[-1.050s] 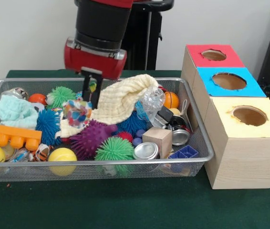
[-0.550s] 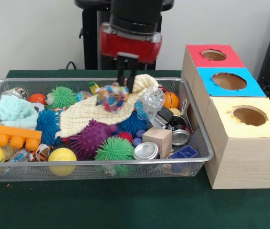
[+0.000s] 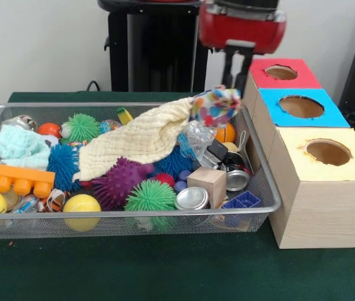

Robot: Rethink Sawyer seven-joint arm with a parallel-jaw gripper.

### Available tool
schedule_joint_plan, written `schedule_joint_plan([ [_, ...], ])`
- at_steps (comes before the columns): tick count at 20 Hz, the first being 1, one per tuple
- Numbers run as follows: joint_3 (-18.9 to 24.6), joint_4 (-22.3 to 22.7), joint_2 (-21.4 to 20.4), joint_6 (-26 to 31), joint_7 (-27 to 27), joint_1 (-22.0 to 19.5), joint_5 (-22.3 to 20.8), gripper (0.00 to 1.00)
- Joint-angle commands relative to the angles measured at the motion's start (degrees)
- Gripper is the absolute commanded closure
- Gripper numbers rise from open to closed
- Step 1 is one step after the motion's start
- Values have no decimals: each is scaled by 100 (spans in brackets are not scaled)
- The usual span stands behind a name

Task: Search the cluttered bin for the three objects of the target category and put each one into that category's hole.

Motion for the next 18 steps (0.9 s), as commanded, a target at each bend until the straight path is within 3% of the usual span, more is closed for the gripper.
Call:
schedule_joint_plan([
  [1, -109, 321, -34, 785, 1886, 281, 363, 100],
  [12, -349, 207, 51, 451, 2081, 660, 563, 100],
  [18, -271, 281, 122, 39, 2177, 735, 716, 100],
])
